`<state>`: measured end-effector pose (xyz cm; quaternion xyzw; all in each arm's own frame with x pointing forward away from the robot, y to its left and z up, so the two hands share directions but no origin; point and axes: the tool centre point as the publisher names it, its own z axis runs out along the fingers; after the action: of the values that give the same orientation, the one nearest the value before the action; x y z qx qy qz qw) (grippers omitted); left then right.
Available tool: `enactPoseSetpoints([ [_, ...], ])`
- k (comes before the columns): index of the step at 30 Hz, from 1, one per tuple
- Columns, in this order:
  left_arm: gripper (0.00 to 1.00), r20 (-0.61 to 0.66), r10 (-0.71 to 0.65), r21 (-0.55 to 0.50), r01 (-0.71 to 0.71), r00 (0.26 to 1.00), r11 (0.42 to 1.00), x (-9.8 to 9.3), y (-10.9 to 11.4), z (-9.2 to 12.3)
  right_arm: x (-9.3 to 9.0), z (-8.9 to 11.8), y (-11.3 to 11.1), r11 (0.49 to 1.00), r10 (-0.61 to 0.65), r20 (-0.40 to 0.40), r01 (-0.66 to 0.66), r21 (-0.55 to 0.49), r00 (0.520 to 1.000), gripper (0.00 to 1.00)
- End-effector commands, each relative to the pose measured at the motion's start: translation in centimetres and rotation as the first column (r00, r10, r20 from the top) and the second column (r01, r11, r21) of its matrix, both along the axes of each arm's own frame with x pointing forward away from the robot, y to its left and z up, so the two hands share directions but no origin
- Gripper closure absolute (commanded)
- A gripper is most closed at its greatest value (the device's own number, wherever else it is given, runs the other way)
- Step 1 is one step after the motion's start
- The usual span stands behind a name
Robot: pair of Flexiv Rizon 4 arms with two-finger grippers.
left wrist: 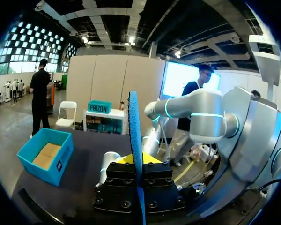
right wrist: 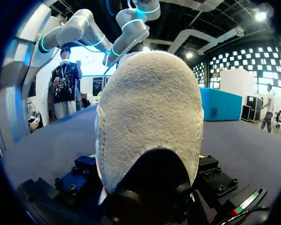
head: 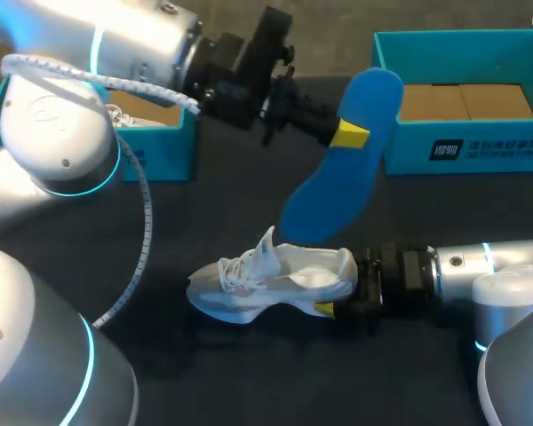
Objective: Take the shoe out of the shoebox, open the shoe tongue, remove and reinsert the insole, then place the shoe into the shoebox
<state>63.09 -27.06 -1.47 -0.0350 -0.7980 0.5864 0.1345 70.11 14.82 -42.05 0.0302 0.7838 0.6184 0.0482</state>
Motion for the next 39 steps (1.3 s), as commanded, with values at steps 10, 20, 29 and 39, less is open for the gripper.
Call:
enactPoseSetpoints([
  [10, 1.0, -0.068, 0.007, -0.118, -0.015, 0.998, 0.993, -2.4, 4.0, 5.5, -0.1, 0.0, 0.1, 1.0, -0.001, 0.0, 0.001, -0.004, 1.0, 1.0],
  [20, 1.0, -0.084, 0.062, -0.077, -0.068, 0.995, 0.995, -2.5, 4.5, 6.4, -0.1, 0.0, 0.1, 1.0, -0.001, 0.0, 0.001, -0.004, 1.0, 1.0],
  [29, 1.0, -0.098, 0.045, -0.11, -0.056, 0.994, 0.992, -3.0, 4.9, 6.6, -0.1, 0.0, 0.1, 1.0, -0.001, 0.0, 0.001, -0.004, 1.0, 1.0],
  [39, 1.0, -0.166, 0.096, -0.145, -0.121, 0.981, 0.982, -5.0, 6.6, 8.3, -0.1, 0.0, 0.1, 1.0, -0.001, 0.0, 0.001, -0.004, 1.0, 1.0],
])
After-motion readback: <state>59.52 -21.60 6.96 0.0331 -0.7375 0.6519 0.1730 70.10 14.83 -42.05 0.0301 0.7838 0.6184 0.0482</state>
